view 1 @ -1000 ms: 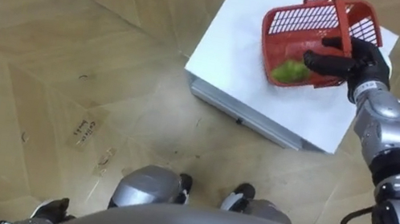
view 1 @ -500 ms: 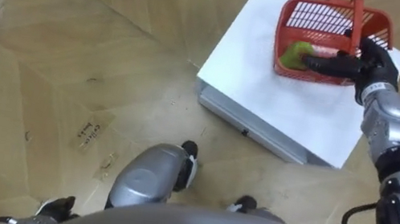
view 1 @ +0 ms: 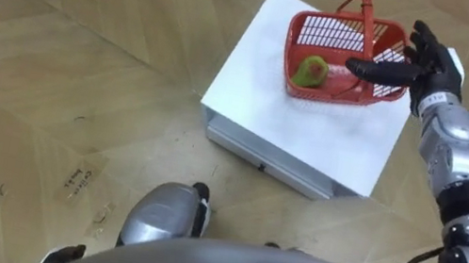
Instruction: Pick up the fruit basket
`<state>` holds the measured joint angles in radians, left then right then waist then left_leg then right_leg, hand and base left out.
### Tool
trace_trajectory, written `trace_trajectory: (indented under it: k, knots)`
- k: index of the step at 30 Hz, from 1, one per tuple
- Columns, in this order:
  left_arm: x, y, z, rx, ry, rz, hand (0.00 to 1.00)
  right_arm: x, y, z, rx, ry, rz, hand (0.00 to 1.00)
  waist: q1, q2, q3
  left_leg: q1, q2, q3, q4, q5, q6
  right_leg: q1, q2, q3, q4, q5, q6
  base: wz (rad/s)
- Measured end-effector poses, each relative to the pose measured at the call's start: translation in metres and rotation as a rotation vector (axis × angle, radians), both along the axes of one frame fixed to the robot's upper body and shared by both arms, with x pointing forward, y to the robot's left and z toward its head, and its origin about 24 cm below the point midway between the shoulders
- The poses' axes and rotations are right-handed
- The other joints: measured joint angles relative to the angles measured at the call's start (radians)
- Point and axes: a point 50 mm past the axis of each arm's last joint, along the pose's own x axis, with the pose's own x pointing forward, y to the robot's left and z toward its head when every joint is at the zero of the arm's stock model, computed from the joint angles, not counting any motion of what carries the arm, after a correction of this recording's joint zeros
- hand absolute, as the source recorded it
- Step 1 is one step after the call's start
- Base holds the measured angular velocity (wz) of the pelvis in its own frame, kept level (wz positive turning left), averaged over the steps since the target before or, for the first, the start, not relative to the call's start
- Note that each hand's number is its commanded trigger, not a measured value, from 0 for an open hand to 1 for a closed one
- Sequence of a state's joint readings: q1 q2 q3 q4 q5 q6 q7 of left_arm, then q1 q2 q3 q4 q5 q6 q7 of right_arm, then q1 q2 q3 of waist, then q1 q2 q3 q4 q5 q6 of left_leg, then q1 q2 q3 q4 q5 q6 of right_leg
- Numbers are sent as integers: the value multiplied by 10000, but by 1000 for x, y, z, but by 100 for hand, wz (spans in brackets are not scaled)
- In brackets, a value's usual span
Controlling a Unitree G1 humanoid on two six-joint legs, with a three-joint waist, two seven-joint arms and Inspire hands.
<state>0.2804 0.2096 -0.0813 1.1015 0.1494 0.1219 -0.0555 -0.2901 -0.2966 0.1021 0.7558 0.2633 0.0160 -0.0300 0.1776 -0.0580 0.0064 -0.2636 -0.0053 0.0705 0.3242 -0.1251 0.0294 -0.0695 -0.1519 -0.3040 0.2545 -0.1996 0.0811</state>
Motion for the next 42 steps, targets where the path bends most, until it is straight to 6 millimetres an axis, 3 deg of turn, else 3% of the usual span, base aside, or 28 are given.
trace_trajectory:
  k: [3,9,13,18,21,27,32,35,39,42]
  knots:
    - [2,1,0,91,-65,-104,0,-1,1,2,-33,-141,87,0,-192,-99,48,194,-13,89,-170,-6,-11,138,-23,18,-101,0,2,-6]
    - [6,1,1,121,-220,-212,0,-14,3,-2,116,-173,137,0,-206,-192,92,578,149,382,-252,-196,-134,322,98,280,-191,10,-11,-19]
    - [8,0,0,101,-256,-209,0,-17,7,1,126,-455,338,0,-385,-136,92,861,287,655,-318,-273,-207,439,194,532,-238,25,-34,-22]
    - [7,-3,0,53,-288,77,0,-34,6,-4,-174,-328,503,0,-663,-23,5,1295,300,950,-581,-290,-234,629,204,816,-366,41,-61,-19]
    - [9,0,0,279,-415,254,0,-55,7,-23,-378,422,602,0,-928,-15,-13,1535,303,1022,-694,-291,-245,798,207,811,-369,41,-61,-7]
    - [22,0,0,528,-784,312,0,-108,-1,-62,-398,2474,327,0,-1083,5,-42,2023,314,1336,-880,-346,-272,1101,205,1027,-519,61,-82,-16]
    - [28,3,1,986,-1008,256,0,-174,-14,-102,-916,5509,-90,0,-1352,55,-37,2237,341,1470,-884,-428,-281,1254,211,1136,-531,62,-80,-9]
    - [28,3,1,1111,-966,93,0,-208,-19,-114,-794,6666,-821,0,-1524,158,-23,2324,348,1513,-906,-433,-287,1323,220,1153,-549,62,-80,-1]
    - [27,3,1,1112,-915,-62,0,-232,-18,-121,-569,7466,-1276,0,-1591,340,-2,2381,456,1554,-905,-497,-353,1382,317,1268,-602,65,-86,-9]
    - [24,-2,0,934,-818,-53,0,-240,-18,-124,-362,7779,-1601,0,-1710,407,-52,2429,508,1658,-864,-503,-376,1418,382,1374,-689,81,-112,-9]
